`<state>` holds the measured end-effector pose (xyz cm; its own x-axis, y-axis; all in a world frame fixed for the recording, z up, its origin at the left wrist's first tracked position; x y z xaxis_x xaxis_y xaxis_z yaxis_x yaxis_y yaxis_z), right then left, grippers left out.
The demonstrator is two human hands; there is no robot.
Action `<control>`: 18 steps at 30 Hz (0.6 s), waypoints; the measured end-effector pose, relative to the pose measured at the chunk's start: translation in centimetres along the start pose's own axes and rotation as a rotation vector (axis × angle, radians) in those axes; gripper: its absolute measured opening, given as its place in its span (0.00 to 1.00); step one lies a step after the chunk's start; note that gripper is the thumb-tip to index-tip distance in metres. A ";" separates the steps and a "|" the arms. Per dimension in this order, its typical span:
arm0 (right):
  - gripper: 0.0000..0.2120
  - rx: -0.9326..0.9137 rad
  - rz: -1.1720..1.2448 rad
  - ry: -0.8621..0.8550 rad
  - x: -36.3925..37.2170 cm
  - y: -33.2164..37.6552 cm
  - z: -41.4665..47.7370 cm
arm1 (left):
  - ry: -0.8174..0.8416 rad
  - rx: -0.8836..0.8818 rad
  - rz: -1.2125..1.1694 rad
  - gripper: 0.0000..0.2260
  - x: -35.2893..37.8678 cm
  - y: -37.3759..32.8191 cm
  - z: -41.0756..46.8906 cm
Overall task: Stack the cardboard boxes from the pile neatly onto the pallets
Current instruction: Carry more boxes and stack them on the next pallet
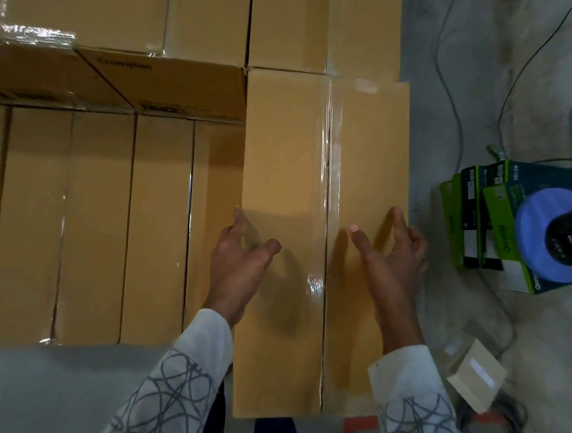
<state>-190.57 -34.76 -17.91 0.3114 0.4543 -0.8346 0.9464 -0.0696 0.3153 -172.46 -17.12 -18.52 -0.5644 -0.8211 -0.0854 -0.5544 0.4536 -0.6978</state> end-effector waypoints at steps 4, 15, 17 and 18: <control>0.42 0.017 -0.052 0.032 0.6 1.0 0.7 | 0.009 -0.025 0.037 0.42 0.0 -0.5 1.6; 0.41 -0.047 -0.043 0.047 1.1 0.1 1.0 | -0.024 0.013 0.091 0.42 0.3 -0.3 1.4; 0.40 -0.059 -0.015 0.040 1.3 0.0 1.1 | -0.020 0.025 0.083 0.41 0.3 -0.2 1.4; 0.41 -0.061 -0.007 0.044 1.4 0.0 1.2 | -0.015 0.024 0.088 0.41 0.4 -0.1 1.5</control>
<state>-190.05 -35.19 -19.58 0.2994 0.4932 -0.8168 0.9413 -0.0129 0.3372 -171.73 -17.99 -19.56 -0.6010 -0.7835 -0.1579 -0.4878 0.5161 -0.7040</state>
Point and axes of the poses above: each hand's wrist, its own z-axis towards the middle knuckle, its own x-axis out of the palm, y = z × x, the point moved 5 cm from there along z, towards the middle knuckle, and after that the axes turned 13 degrees about -z, right-handed, at the moved point
